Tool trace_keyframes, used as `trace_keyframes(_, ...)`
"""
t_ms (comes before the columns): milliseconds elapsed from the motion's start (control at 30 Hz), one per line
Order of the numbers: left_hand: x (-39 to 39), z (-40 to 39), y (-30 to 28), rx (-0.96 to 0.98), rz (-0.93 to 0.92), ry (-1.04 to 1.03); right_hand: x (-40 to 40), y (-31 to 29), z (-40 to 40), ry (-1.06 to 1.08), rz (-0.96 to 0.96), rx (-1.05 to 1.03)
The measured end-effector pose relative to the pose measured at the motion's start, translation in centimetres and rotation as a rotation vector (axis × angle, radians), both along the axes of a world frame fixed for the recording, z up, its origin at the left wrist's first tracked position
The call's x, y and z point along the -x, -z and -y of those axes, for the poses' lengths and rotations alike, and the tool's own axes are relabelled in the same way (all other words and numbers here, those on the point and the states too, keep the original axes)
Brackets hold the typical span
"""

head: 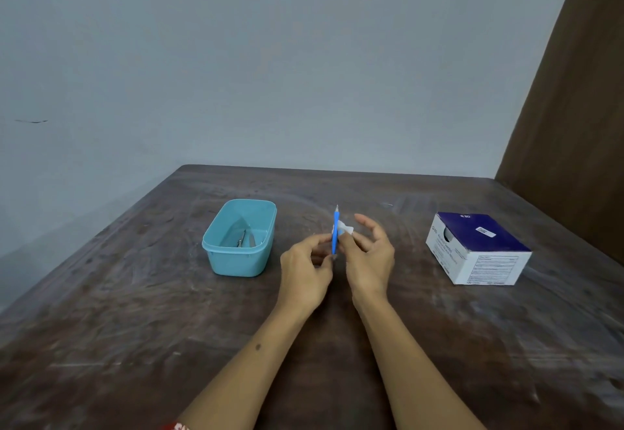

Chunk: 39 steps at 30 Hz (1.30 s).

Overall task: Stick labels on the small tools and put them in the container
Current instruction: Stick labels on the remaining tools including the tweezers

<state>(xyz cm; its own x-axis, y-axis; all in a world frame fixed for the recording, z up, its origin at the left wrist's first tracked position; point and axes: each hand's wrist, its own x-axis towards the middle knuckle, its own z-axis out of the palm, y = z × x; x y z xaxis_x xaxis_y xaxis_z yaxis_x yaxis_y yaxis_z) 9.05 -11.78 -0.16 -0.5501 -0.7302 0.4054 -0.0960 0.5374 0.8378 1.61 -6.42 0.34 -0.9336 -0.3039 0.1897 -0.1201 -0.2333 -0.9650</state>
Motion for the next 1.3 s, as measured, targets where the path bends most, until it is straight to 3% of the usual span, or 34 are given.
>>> trace_keyframes(133, -0.2, 0.3, -0.1, -0.043, -0.016, -0.025, -1.5, -0.2, -0.2, -0.062, -0.147, -0.012)
trace_keyframes(1300, -0.3, 0.4, 0.2, -0.032, -0.055, 0.034, -1.0, 0.9, 0.6, -0.011, -0.359, -0.162)
